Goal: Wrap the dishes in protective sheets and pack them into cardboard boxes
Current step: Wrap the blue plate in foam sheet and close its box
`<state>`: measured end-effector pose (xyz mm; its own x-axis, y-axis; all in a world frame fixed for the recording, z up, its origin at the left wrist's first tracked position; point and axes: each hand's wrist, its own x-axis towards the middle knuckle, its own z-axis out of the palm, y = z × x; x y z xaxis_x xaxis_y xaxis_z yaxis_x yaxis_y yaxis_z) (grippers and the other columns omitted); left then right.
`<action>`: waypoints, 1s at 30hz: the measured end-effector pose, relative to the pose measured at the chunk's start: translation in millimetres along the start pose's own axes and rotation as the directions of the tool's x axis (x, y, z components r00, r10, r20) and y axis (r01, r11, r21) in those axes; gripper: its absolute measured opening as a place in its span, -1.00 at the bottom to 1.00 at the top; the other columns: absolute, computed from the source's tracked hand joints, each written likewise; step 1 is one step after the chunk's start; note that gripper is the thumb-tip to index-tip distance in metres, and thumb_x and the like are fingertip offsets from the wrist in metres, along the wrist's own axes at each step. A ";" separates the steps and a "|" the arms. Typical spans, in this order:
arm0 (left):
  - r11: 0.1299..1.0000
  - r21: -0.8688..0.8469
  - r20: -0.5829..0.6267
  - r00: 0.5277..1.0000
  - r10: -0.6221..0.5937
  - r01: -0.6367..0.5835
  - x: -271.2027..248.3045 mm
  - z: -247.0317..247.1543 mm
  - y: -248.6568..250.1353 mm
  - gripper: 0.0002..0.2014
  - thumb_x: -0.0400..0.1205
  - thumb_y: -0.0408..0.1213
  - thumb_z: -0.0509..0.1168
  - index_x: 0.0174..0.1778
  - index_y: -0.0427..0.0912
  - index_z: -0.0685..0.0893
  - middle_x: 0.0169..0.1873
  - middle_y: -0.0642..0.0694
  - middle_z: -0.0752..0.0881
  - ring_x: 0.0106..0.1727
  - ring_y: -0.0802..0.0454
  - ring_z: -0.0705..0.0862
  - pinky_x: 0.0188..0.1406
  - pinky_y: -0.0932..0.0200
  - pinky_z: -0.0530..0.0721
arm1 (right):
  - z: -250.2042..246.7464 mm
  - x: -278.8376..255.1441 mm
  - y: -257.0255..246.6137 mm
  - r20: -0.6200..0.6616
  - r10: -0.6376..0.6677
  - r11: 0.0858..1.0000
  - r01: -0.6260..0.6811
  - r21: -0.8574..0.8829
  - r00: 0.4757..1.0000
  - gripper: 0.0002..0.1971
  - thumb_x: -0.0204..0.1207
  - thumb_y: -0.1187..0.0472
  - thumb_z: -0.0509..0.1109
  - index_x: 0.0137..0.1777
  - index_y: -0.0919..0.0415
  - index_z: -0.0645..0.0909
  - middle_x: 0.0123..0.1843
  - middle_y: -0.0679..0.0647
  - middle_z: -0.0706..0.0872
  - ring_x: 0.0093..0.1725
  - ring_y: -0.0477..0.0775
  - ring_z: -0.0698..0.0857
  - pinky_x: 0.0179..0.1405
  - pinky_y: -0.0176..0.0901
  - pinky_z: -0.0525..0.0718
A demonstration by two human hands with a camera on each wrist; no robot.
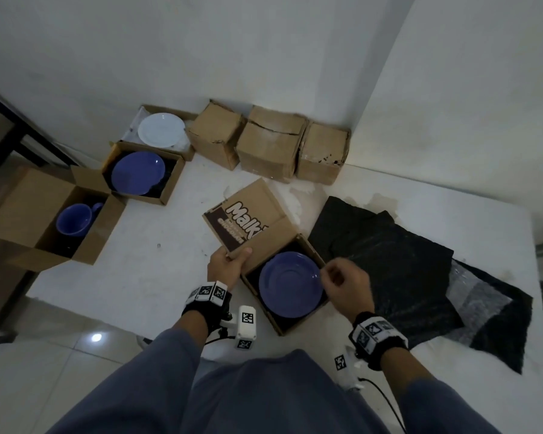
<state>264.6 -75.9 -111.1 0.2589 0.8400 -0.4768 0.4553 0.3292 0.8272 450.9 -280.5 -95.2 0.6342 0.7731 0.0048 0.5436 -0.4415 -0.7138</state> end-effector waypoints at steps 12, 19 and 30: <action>0.992 -0.071 0.051 0.994 -0.097 0.101 -4.1 -0.7 -5.6 -0.47 0.18 0.17 0.59 -0.01 -0.04 0.81 -0.02 -0.06 0.86 0.05 -0.10 0.81 0.17 -0.25 0.75 | -23.3 -2.3 51.9 0.036 0.466 0.830 -0.424 -0.362 0.884 -0.61 0.46 0.05 0.53 0.24 0.08 0.57 0.20 0.11 0.48 0.17 0.20 0.58 0.03 0.03 0.63; 0.992 0.122 0.007 0.999 -0.035 0.034 -11.1 -2.0 0.3 -0.43 0.35 0.19 0.49 0.18 -0.09 0.79 0.00 -0.09 0.84 0.05 -0.20 0.78 0.13 -0.21 0.76 | -38.6 5.5 27.7 -0.120 0.377 0.896 -0.395 -0.202 0.918 -0.81 0.56 0.14 0.41 0.14 0.10 0.72 0.03 0.09 0.70 -0.01 0.19 0.69 -0.10 -0.02 0.64; 0.991 0.100 -0.249 0.962 0.110 -0.087 -33.5 -1.5 15.5 -0.21 0.33 -0.33 0.69 0.29 -0.05 0.28 0.09 -0.12 0.57 0.05 -0.05 0.63 0.07 0.03 0.65 | 8.4 18.7 -70.0 0.360 -0.109 0.984 0.153 -0.095 0.927 -0.73 0.56 0.17 0.39 0.24 0.03 0.72 0.05 0.00 0.69 0.05 0.05 0.66 0.09 0.00 0.66</action>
<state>261.8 -98.3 -81.9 0.0871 0.9518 -0.2941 0.5139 0.2100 0.8317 420.1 -231.4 -51.0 0.3309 0.9283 -0.1695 0.6840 -0.3597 -0.6346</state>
